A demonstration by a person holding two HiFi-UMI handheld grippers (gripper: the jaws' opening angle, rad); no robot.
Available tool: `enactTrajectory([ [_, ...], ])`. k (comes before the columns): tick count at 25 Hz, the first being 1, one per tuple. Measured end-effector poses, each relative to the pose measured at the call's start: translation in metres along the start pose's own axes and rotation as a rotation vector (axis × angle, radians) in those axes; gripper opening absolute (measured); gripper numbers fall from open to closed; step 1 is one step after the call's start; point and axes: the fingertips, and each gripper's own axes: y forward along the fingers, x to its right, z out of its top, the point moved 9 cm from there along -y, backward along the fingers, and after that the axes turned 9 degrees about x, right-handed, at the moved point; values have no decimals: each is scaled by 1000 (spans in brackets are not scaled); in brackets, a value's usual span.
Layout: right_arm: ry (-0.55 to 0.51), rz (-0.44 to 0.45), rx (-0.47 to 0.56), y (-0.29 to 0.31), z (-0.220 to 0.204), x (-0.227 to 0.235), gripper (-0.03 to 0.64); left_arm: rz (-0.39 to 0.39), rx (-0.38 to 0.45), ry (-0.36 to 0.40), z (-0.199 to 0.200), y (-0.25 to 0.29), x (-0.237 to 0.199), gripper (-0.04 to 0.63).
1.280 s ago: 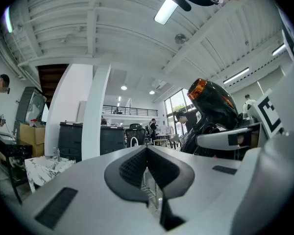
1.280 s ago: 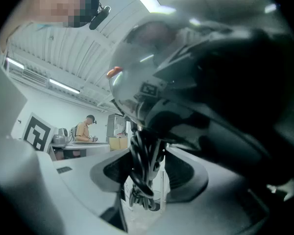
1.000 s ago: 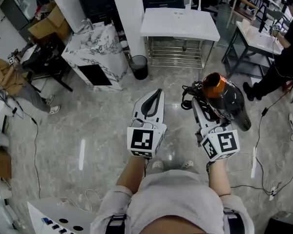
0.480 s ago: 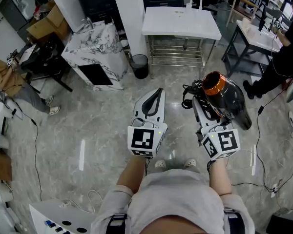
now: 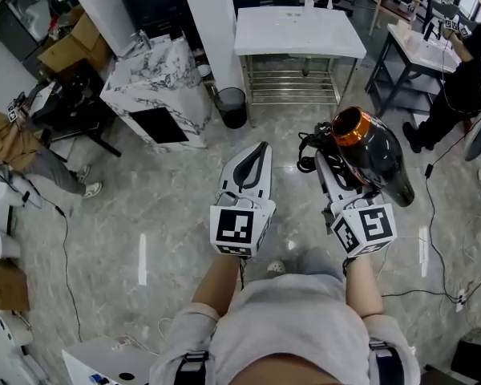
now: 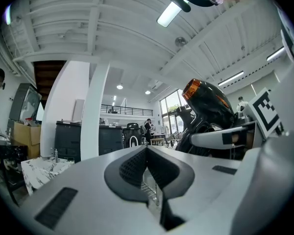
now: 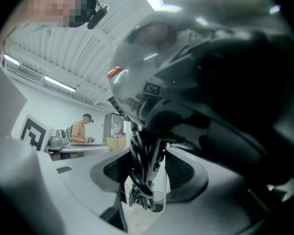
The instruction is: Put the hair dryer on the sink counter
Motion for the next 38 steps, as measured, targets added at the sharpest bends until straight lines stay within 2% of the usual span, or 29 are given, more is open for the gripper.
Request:
enactTrajectory([
  [10,16,-1,-13,50,-20,38,210,6,-1,-8,-19,59,-22,14],
  [26,3,128,-17,197,-30,165,210,114,39,10,-39,237,-55,14],
  [31,11,164,-15,217,-40,198,210,131,42,16,-51,274,-52,14],
  [38,30,161,-17,241,-52,222,210,121,27,18,-65,308,-59,14],
])
